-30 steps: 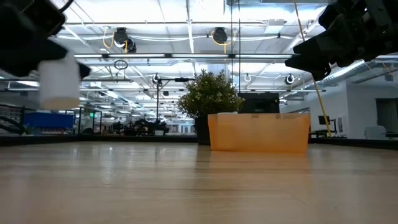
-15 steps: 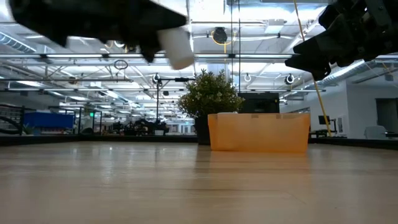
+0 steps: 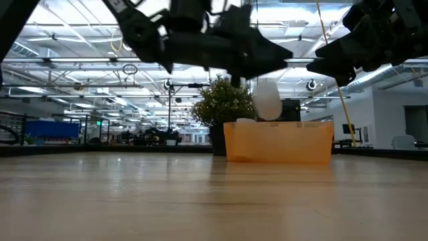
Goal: Pick and place pill bottles into a basket
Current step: Put the white pill bottle into the orange bin
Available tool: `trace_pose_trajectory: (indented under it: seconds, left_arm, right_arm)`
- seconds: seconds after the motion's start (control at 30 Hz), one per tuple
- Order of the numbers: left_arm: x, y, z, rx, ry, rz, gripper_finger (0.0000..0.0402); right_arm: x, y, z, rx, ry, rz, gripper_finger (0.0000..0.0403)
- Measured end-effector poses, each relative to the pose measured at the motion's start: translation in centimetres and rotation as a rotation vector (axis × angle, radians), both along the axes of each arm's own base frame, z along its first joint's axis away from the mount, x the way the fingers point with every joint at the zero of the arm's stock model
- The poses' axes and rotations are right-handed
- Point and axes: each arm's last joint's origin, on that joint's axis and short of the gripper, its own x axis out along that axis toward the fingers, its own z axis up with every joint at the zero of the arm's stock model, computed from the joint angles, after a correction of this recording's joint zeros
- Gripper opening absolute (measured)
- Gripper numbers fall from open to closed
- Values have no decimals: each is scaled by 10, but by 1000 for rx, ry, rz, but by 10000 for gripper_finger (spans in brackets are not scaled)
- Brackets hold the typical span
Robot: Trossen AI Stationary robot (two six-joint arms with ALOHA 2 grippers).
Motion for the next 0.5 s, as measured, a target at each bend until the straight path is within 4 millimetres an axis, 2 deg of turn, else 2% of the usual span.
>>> trace_pose_trajectory:
  seconds: [0.13,0.2,0.33,0.4,0.5]
  left_arm:
    - [22,8,-9,0,14,-3,111]
    - [25,10,-8,-13,26,-22,90]
    - [21,8,-5,-21,45,-61,59]
    - [18,1,-1,-29,81,-151,49]
    - [7,-15,4,-7,225,-308,40]
  right_arm:
    - [0,0,0,0,0,0,210]
    - [0,0,0,0,0,0,210]
    - [0,0,0,0,0,0,210]
    - [0,0,0,0,0,0,210]
    - [0,0,0,0,0,0,210]
